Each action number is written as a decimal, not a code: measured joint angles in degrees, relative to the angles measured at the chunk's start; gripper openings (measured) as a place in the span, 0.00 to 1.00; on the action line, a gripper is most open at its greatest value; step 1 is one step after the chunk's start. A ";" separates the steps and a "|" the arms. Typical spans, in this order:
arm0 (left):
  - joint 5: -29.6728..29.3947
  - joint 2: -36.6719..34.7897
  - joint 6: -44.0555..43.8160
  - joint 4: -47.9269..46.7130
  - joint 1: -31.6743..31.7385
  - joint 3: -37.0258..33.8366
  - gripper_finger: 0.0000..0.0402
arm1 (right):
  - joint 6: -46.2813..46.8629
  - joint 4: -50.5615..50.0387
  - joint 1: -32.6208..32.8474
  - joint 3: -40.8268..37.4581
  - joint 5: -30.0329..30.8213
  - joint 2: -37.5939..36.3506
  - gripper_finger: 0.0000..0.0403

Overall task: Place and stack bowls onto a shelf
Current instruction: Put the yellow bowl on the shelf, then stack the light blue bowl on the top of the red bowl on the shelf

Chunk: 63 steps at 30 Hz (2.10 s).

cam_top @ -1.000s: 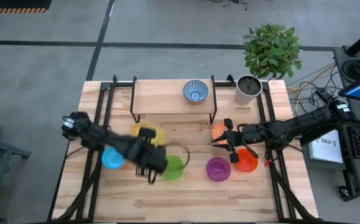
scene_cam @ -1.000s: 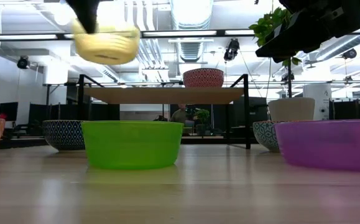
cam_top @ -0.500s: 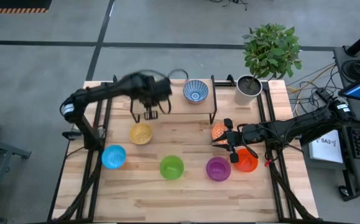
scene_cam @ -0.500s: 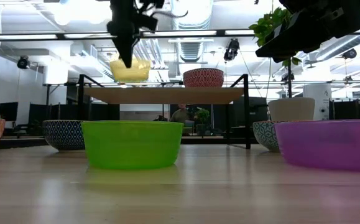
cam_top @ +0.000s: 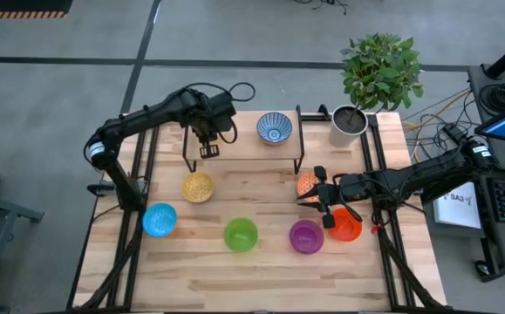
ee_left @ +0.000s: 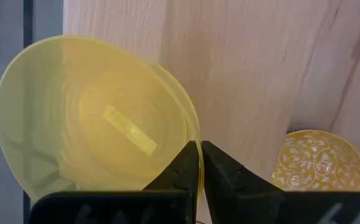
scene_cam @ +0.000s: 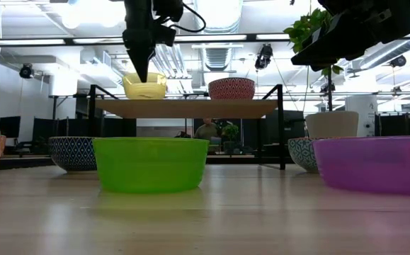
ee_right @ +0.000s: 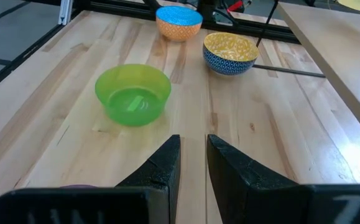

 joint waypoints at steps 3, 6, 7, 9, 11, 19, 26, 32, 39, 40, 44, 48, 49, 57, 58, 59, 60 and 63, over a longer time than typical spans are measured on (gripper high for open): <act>0.15 0.00 -1.11 0.00 0.04 0.00 0.00 | 0.00 -0.01 0.00 0.00 0.00 0.00 0.17; 0.16 0.00 -1.35 0.04 0.07 0.00 0.00 | 0.21 -0.01 0.00 0.00 0.00 0.00 0.17; 0.15 0.00 -1.41 0.07 0.07 0.00 0.00 | 0.24 0.00 0.00 0.00 0.00 0.00 0.17; 0.15 0.02 -1.61 0.11 0.07 -0.01 0.00 | 0.28 0.01 0.00 0.00 -0.01 0.00 0.17; 0.15 0.02 -1.89 0.09 0.07 0.00 0.00 | 0.35 0.00 0.00 0.00 -0.02 0.00 0.17; 0.72 0.02 -2.96 0.27 0.07 -1.29 0.04 | 0.42 0.01 0.00 0.00 -0.02 0.00 0.17; 0.70 0.09 -2.97 1.30 0.07 -6.43 0.08 | 0.61 0.01 0.01 0.00 -0.02 0.00 0.17; 0.70 0.09 -2.97 1.65 -0.26 -7.56 0.17 | 0.57 -0.01 0.00 0.00 -0.02 0.00 0.17; 0.77 -3.19 -2.96 1.78 -1.45 -7.54 0.32 | 0.86 0.02 0.02 0.00 -0.01 0.00 0.17; 0.68 -3.91 -2.96 1.91 -1.59 -7.54 0.34 | 1.17 0.02 0.00 0.00 -0.01 0.00 0.17; 0.59 -8.06 -3.64 3.77 -1.92 -7.54 0.39 | 2.22 0.02 0.02 0.00 0.02 0.00 0.17; 0.56 -12.62 -7.42 7.68 -3.15 -7.61 0.40 | 4.39 0.10 0.01 0.00 0.29 0.00 0.17; 0.65 -14.16 -8.23 9.36 -3.85 -8.05 0.40 | 4.92 0.24 0.01 0.00 0.77 0.00 0.17; 2.57 -26.15 -12.86 30.11 -14.58 -20.01 0.39 | 9.41 4.23 0.50 0.00 1.56 0.00 0.17; 2.54 -27.62 -13.63 33.83 -16.52 -22.54 0.39 | 9.55 4.89 0.66 0.00 1.57 0.00 0.17; 2.53 -29.04 -14.09 37.50 -18.61 -25.21 0.39 | 9.60 5.73 0.85 0.00 1.57 0.00 0.17; 2.53 -30.31 -14.34 41.65 -20.71 -28.05 0.39 | 9.60 6.75 1.00 0.00 1.57 0.00 0.17; 2.53 -33.42 -14.37 52.72 -26.80 -36.34 0.39 | 9.64 8.87 1.03 0.12 1.55 0.00 0.17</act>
